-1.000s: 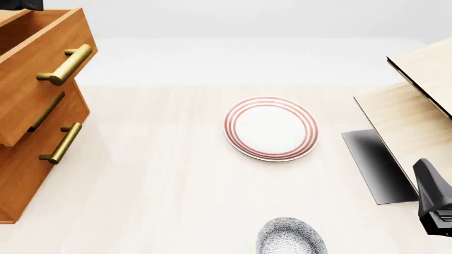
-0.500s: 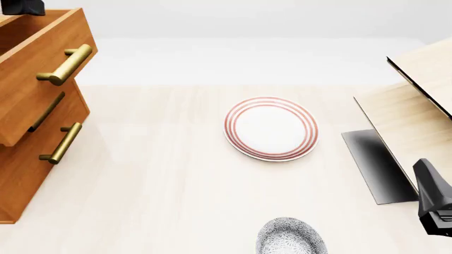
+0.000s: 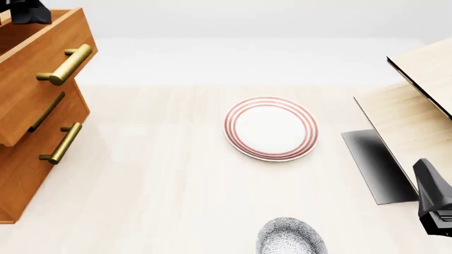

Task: Open the top drawer of the cabinet and put the bowl in it.

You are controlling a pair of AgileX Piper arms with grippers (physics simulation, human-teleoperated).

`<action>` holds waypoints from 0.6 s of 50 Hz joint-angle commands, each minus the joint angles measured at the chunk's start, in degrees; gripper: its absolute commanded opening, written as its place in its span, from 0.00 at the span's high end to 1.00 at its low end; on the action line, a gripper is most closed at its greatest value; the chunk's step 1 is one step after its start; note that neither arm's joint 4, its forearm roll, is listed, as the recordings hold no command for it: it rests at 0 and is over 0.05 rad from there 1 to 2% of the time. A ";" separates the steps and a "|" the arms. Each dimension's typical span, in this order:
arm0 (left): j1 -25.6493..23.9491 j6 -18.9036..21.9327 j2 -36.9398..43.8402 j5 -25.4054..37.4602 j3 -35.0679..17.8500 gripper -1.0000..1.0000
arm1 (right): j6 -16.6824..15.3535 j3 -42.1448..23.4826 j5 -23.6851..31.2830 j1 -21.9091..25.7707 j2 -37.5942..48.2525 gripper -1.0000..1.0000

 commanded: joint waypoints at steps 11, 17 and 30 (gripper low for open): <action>0.24 -0.04 0.20 -2.92 4.15 0.00 | 0.00 0.05 0.06 0.01 -0.12 0.00; 0.39 0.11 0.63 -3.81 4.92 0.00 | -0.06 0.04 0.06 0.01 -0.12 0.00; 0.25 0.19 1.50 -5.57 6.65 0.00 | 0.03 0.05 0.06 0.00 -0.11 0.00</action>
